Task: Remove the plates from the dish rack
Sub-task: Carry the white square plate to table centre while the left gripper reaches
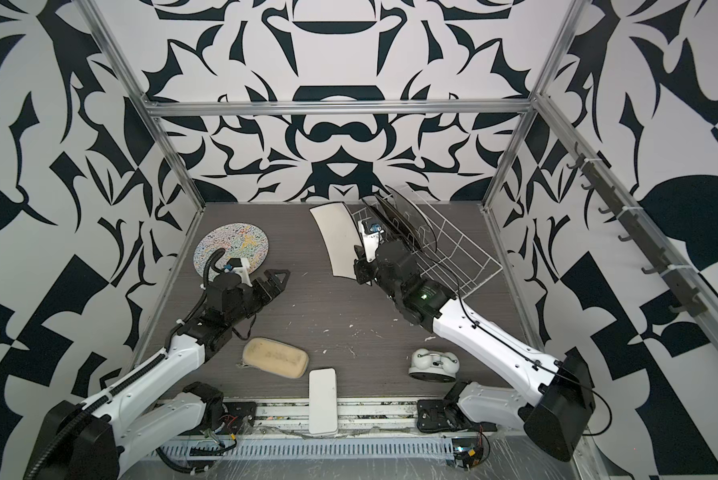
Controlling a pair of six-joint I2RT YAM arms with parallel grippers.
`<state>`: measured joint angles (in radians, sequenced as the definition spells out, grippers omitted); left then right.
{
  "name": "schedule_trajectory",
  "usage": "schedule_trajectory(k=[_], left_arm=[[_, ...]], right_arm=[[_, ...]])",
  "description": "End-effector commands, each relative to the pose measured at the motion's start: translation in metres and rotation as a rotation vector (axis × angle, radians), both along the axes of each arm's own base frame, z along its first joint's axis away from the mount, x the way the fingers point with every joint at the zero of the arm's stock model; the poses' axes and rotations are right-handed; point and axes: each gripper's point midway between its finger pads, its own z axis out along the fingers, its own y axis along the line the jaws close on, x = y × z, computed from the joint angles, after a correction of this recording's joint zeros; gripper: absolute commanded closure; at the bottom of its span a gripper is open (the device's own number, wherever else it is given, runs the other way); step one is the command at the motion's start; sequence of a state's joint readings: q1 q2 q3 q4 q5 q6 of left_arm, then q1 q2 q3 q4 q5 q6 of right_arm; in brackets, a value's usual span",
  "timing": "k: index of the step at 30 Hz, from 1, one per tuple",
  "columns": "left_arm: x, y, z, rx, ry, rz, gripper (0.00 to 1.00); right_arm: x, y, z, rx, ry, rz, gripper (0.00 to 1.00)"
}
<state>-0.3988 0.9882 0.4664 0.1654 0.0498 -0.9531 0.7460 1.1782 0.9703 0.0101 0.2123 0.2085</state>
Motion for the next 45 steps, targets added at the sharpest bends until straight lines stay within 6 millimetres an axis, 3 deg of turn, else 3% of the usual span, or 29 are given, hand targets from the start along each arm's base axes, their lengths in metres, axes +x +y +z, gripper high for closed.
schedule_trajectory(k=[1,19,32,45], left_arm=[[-0.002,-0.001,0.002,-0.022,-0.013,-0.001,0.0],[-0.001,-0.01,0.02,-0.092,-0.054,-0.036,0.01],[0.006,-0.037,0.041,-0.281,-0.143,-0.131,0.01],[0.007,-0.029,0.073,-0.388,-0.306,-0.092,0.01]], right_arm=[[-0.007,-0.007,0.126,0.421,-0.294,-0.01,1.0],[0.0,-0.008,0.107,0.754,-0.269,-0.03,1.0],[-0.002,-0.014,0.103,1.047,-0.268,0.004,1.0],[0.001,-0.006,0.101,1.2,-0.247,0.045,1.0]])
